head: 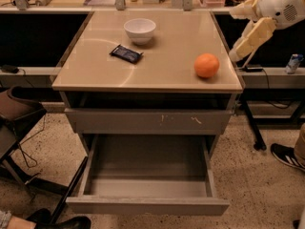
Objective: Place orange into middle drawer
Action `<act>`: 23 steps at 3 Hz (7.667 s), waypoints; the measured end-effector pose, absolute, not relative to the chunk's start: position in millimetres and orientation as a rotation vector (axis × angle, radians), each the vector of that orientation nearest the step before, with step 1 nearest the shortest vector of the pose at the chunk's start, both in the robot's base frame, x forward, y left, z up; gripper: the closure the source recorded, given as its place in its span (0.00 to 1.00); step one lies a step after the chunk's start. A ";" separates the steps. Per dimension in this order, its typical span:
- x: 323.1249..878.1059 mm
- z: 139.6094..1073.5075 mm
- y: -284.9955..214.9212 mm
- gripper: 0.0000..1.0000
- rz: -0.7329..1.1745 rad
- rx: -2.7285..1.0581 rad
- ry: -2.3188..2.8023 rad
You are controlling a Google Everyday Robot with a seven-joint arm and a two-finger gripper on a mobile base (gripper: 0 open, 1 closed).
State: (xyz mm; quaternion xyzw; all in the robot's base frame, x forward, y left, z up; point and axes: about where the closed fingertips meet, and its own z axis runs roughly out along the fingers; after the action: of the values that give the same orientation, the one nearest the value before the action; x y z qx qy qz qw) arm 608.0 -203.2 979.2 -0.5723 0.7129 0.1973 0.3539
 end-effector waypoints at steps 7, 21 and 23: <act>686.0 853.0 -183.6 0.19 0.782 -1.319 1.964; 583.6 661.8 -124.9 1.00 0.186 -1.174 1.677; 567.9 626.8 -119.0 1.00 0.222 -1.142 1.702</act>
Offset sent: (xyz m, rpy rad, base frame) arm 0.0400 -0.0003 -0.0788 -0.0117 0.1446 -0.0636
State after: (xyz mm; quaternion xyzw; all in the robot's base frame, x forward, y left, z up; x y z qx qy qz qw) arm 567.9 -119.0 626.8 -0.4753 0.7080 0.0922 0.5142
